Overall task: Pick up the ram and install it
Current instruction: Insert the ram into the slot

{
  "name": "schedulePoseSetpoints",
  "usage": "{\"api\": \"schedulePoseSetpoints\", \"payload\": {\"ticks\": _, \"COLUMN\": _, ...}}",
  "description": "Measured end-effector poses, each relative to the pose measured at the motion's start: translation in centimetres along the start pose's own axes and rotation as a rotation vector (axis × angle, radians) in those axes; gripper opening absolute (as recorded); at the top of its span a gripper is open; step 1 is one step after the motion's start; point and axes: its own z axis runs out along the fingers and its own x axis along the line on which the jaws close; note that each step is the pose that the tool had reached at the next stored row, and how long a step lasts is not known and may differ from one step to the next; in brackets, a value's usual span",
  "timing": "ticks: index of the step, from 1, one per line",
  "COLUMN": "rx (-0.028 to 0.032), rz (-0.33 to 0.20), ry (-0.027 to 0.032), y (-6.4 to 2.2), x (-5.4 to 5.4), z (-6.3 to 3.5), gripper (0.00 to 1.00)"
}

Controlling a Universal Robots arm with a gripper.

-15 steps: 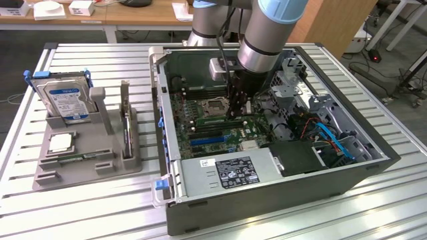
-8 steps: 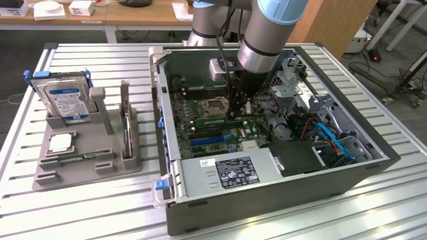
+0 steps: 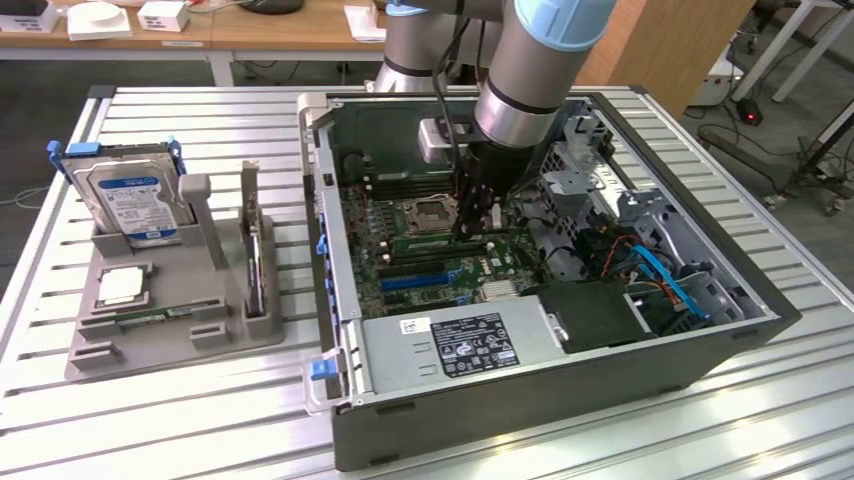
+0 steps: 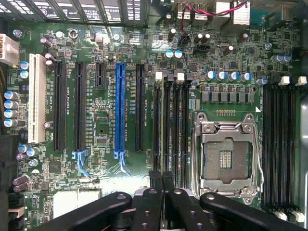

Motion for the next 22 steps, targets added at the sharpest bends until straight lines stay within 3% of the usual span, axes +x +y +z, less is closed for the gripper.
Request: {"api": "schedulePoseSetpoints", "payload": {"ticks": 22, "rx": 0.0001, "rz": 0.0, "ry": -0.0003, "y": -0.01, "x": 0.06, "z": 0.26, "gripper": 0.11}}
